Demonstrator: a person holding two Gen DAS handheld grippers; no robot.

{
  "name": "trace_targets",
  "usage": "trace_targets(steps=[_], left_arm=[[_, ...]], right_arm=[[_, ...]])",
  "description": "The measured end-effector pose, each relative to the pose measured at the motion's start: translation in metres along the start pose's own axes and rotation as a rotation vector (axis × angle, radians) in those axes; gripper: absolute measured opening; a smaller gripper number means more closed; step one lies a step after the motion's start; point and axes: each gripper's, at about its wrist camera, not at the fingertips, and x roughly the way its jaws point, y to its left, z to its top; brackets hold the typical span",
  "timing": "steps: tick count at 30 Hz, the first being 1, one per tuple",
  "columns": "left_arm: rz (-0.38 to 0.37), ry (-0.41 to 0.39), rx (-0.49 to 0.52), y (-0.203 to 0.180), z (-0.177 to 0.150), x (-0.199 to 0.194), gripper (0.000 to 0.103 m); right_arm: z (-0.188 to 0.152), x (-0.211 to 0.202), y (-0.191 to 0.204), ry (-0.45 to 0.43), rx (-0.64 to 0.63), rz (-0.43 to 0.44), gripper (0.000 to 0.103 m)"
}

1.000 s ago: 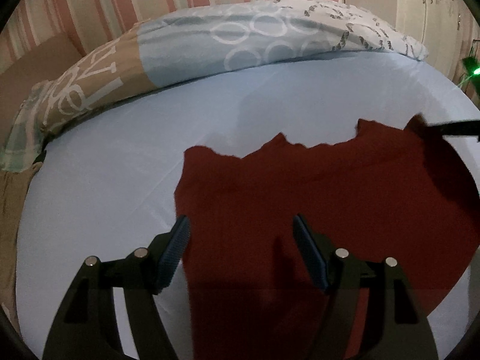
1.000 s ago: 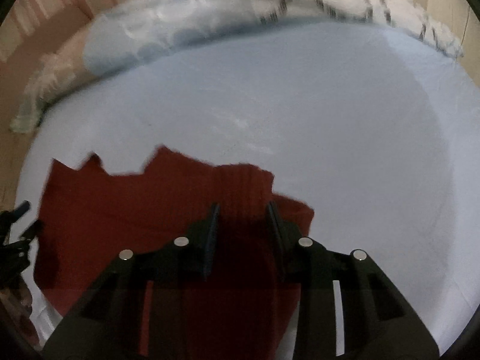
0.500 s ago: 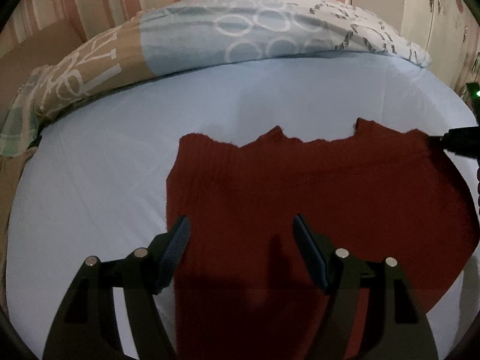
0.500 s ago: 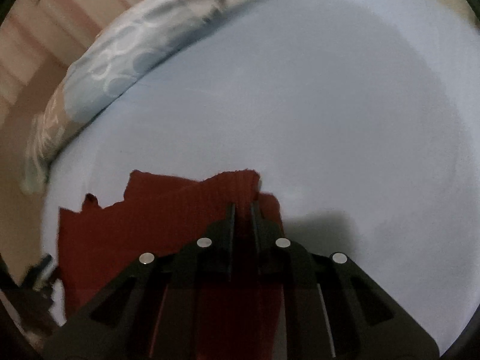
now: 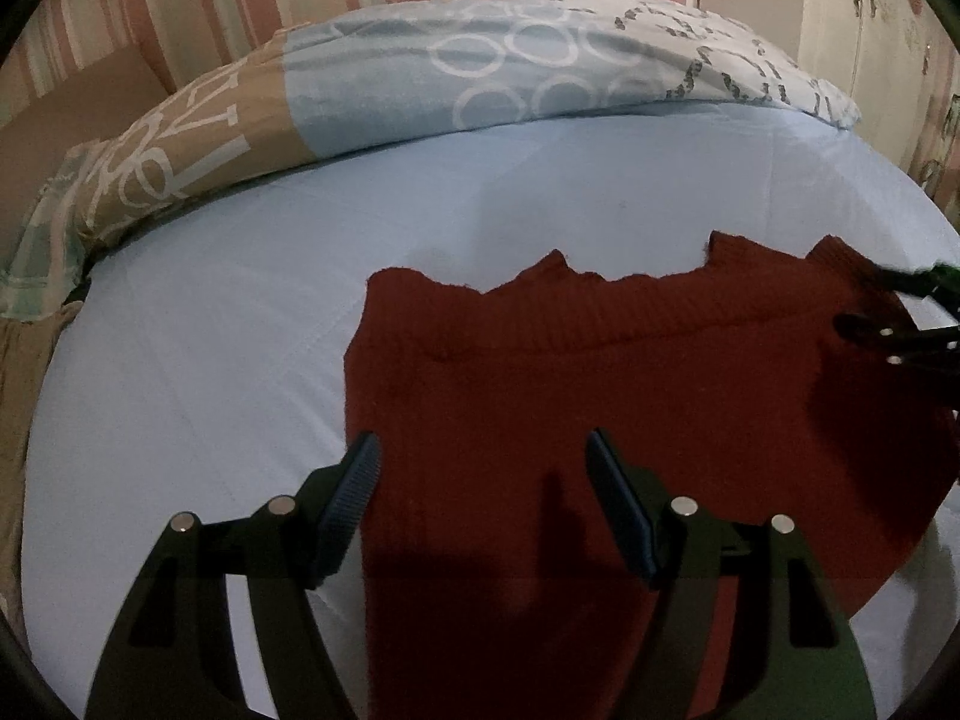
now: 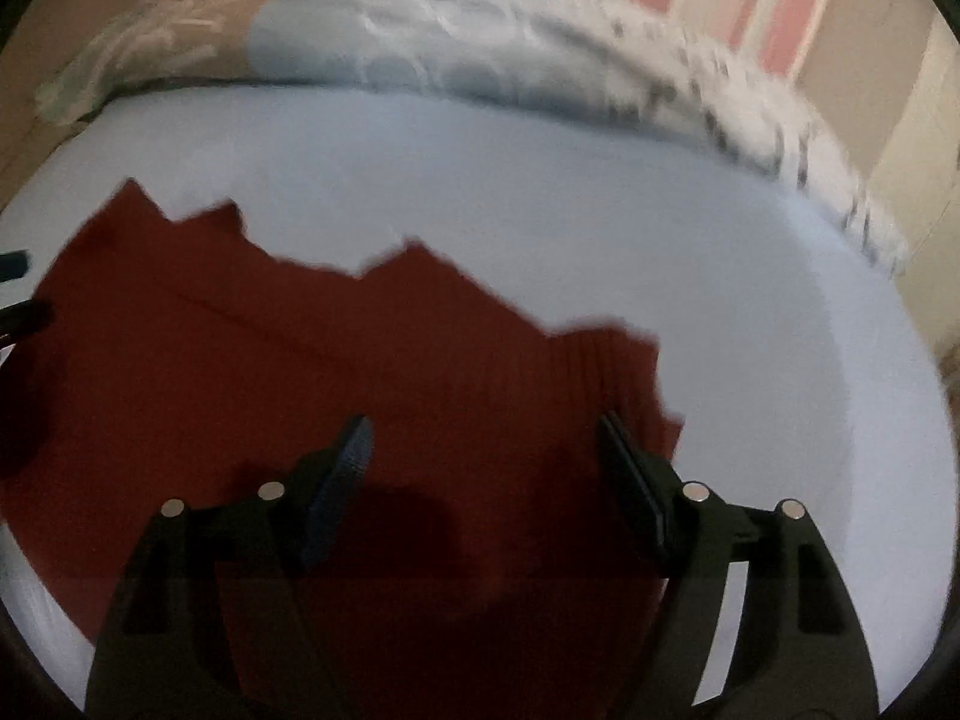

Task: Fold small clothes

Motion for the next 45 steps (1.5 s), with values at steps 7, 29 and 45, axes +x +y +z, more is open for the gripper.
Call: trace_targets(steps=[7, 29, 45], left_arm=[[-0.004, 0.015, -0.008, 0.0, -0.007, 0.005, 0.071], [-0.005, -0.017, -0.074, 0.014, -0.051, -0.018, 0.071], [0.01, -0.001, -0.079, 0.001, -0.076, -0.019, 0.071]], right_arm=[[-0.014, 0.016, -0.056, 0.041, 0.333, 0.19, 0.064], [-0.035, -0.018, 0.112, -0.126, -0.031, 0.118, 0.089], [-0.081, -0.032, 0.009, -0.11, 0.096, -0.016, 0.091]])
